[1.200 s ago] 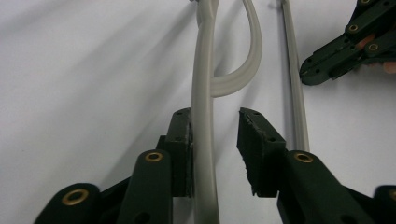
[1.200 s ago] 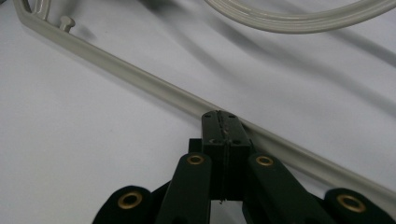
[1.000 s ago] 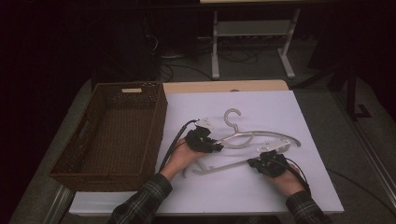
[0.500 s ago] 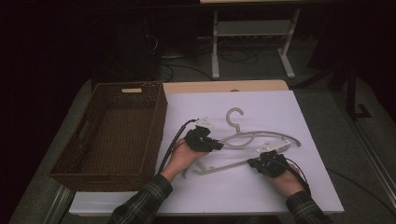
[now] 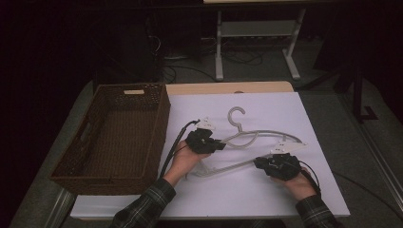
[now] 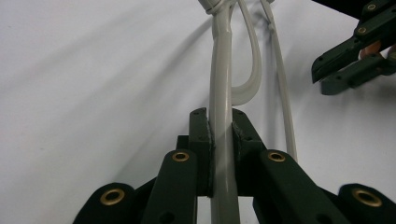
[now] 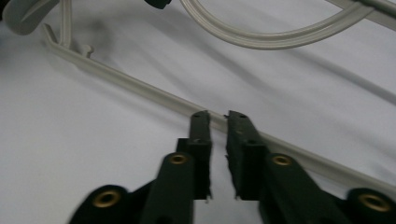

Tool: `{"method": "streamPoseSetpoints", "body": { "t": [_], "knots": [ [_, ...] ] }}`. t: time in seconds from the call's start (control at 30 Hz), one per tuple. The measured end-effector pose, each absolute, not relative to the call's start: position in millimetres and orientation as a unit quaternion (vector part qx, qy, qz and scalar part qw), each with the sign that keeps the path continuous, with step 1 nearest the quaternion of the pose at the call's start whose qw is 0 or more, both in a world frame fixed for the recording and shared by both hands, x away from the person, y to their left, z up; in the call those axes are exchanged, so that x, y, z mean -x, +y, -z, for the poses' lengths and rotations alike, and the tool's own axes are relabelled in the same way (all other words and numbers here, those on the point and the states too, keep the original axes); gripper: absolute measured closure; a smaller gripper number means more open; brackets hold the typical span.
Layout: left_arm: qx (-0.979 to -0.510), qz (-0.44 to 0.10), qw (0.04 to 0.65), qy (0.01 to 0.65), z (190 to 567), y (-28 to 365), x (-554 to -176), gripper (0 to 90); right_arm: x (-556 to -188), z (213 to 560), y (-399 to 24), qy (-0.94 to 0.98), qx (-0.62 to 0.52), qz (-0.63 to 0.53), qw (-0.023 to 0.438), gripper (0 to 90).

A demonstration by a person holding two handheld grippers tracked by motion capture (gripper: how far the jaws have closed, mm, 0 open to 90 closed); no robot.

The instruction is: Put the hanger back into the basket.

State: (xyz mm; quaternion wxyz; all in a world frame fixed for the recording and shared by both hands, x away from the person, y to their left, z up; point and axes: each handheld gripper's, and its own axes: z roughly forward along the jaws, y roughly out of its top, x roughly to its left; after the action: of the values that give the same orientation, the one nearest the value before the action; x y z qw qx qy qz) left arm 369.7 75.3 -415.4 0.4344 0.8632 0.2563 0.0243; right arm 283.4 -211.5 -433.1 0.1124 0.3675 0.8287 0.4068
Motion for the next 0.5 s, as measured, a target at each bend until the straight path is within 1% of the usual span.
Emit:
{"method": "streamPoseSetpoints", "body": {
  "t": [0.03, 0.1, 0.17, 0.23, 0.33, 0.43, 0.5],
  "knots": [
    [-0.862, -0.026, 0.435, 0.258, 414.2, 76.2, -369.3, 82.0, -281.9, 431.9, -212.8, 0.828, -0.367, -0.410, 0.106, 67.0],
    [-0.859, -0.029, 0.439, 0.261, 411.6, 77.6, -368.3, 82.0, -277.5, 430.3, -215.4, 0.827, -0.365, -0.414, 0.104, 54.1],
    [-0.859, -0.036, 0.439, 0.260, 407.5, 78.5, -366.7, 82.0, -272.7, 429.3, -218.6, 0.826, -0.370, -0.415, 0.092, 41.0],
    [-0.858, -0.042, 0.439, 0.262, 402.8, 79.2, -365.2, 82.0, -269.4, 429.1, -220.0, 0.825, -0.372, -0.414, 0.094, 32.4],
    [-0.858, -0.051, 0.440, 0.260, 395.8, 80.7, -363.6, 82.0, -266.1, 428.4, -220.6, 0.823, -0.375, -0.414, 0.105, 24.7],
    [-0.853, -0.053, 0.444, 0.271, 389.6, 83.2, -362.2, 81.9, -264.4, 425.9, -219.9, 0.820, -0.377, -0.413, 0.117, 20.4],
    [-0.850, -0.054, 0.443, 0.278, 384.4, 85.0, -361.3, 81.9, -263.7, 424.7, -220.6, 0.818, -0.377, -0.417, 0.121, 19.1]
  ]
}}
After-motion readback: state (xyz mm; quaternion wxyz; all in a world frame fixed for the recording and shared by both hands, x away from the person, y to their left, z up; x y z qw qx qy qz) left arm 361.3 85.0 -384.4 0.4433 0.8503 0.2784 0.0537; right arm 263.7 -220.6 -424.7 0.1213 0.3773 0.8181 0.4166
